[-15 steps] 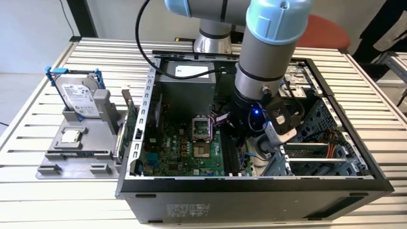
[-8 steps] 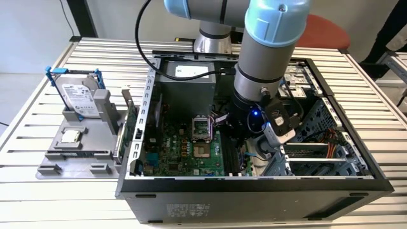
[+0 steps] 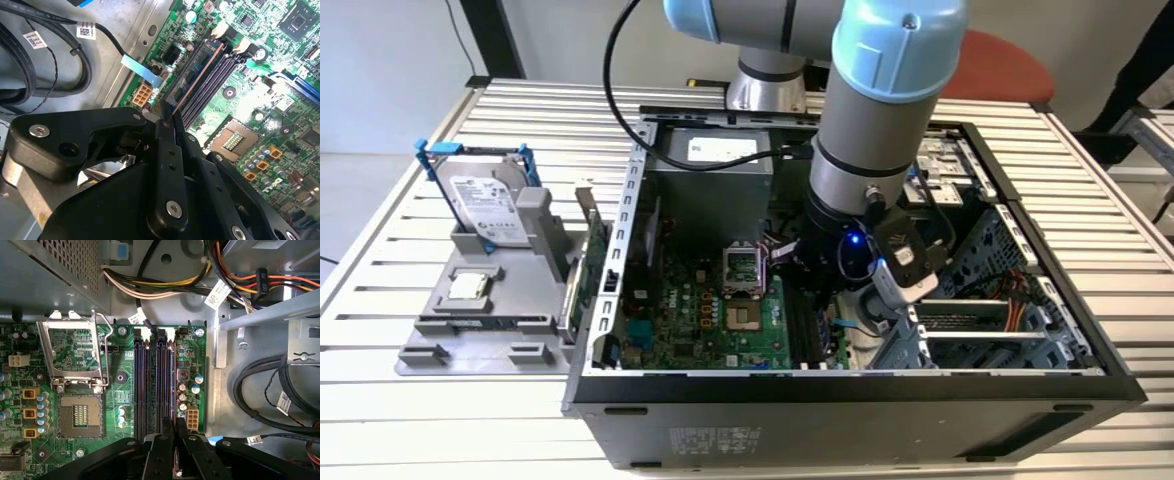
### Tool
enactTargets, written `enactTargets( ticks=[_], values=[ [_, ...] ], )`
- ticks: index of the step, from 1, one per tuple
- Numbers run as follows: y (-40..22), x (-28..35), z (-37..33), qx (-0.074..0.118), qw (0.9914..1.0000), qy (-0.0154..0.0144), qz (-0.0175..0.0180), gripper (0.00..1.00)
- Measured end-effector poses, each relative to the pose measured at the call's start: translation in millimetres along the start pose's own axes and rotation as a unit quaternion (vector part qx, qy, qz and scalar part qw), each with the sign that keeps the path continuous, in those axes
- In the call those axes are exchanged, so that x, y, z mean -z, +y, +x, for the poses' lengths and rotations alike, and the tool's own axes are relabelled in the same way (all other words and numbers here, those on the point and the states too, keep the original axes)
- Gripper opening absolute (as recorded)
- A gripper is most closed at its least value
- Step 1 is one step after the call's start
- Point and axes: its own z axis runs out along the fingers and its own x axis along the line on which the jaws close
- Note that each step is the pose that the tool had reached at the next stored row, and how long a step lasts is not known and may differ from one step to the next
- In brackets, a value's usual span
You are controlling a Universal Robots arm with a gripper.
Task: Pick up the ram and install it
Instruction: 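Insert the ram into the slot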
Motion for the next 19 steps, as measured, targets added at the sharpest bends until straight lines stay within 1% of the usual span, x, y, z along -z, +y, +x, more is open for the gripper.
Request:
enactTargets(
  ticks=[11, 16, 19],
  values=[
    [0.0, -0.2, 0.8, 0.000, 1.00000, 0.0000, 0.0000, 0.00],
    [0.0, -2.0, 0.9, -0.001, 1.00000, 0.0000, 0.0004, 0.00],
    [0.0, -4.2, 1.0, -0.002, 1.00000, 0.0000, 0.0005, 0.00]
  ],
)
